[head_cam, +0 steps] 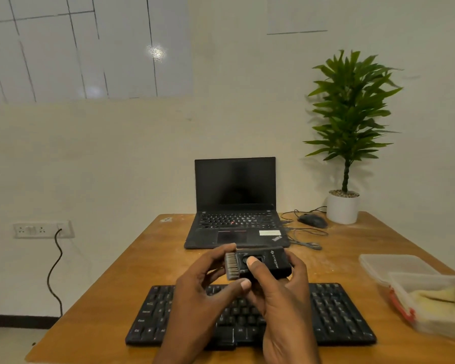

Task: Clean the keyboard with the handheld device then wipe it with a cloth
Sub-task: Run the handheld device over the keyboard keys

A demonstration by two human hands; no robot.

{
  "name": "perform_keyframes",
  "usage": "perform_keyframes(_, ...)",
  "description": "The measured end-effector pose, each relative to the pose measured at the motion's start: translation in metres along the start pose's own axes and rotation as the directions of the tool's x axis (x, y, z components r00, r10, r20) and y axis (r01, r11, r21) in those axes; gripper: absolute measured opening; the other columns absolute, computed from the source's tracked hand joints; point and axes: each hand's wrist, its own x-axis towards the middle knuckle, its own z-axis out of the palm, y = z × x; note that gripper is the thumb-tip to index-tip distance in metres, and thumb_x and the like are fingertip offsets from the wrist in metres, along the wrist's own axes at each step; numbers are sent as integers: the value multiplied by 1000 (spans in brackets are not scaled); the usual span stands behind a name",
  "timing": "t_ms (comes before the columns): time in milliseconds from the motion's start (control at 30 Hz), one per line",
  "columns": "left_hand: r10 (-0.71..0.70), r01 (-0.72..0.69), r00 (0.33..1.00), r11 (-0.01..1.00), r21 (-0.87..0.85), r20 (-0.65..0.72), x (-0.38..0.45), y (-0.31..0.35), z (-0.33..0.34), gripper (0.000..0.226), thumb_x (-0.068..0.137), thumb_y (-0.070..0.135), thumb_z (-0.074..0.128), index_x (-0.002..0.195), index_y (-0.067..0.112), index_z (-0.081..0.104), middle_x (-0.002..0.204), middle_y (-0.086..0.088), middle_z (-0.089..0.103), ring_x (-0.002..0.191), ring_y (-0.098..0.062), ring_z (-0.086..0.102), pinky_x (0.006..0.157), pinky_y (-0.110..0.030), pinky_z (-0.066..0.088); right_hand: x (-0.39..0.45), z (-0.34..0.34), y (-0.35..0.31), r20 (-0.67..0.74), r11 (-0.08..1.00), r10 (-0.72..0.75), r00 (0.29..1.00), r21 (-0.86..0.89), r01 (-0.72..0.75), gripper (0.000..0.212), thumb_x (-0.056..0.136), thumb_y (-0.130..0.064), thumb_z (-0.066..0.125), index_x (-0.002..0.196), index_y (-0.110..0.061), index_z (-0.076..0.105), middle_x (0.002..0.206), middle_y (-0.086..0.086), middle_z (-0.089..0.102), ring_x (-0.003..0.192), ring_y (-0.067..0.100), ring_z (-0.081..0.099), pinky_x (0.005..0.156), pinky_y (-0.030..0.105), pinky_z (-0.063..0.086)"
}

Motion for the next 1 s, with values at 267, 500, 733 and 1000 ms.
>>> perform_keyframes(267,7,-8,999,1000,-30,-40,-8,19,27,64,61,24,87,123,29,71,119,15,73,111,-5,69,88,-16,55,-11,-17,-24,28,998,-36,999,-56,37,62,73,-14,87,122,-32,54,108,3,71,81,18,76,60,31,61)
perform_keyframes(500,-25,23,998,999,-38,-56,-23,31,33,62,65,10,89,121,28,72,118,13,74,112,-7,70,94,-26,57,-27,-22,-33,28,994,-64,998,-83,66,61,76,-12,85,123,-31,51,104,3,70,74,10,74,54,27,57)
perform_keyframes(733,-54,50,996,997,-65,-73,-29,41,38,62,65,10,88,122,29,72,116,14,75,110,-8,71,92,-26,59,-30,-24,-32,-6,988,-96,995,-119,95,61,75,-16,87,121,-33,52,103,2,72,77,13,75,58,29,58)
perform_keyframes(1000,-111,106,990,993,-58,-87,-36,45,44,62,73,-2,83,121,36,71,106,24,75,99,3,71,76,-11,55,-34,-26,-34,3,993,-95,996,-68,94,54,78,-12,84,116,-33,52,103,3,71,80,13,75,58,27,58)
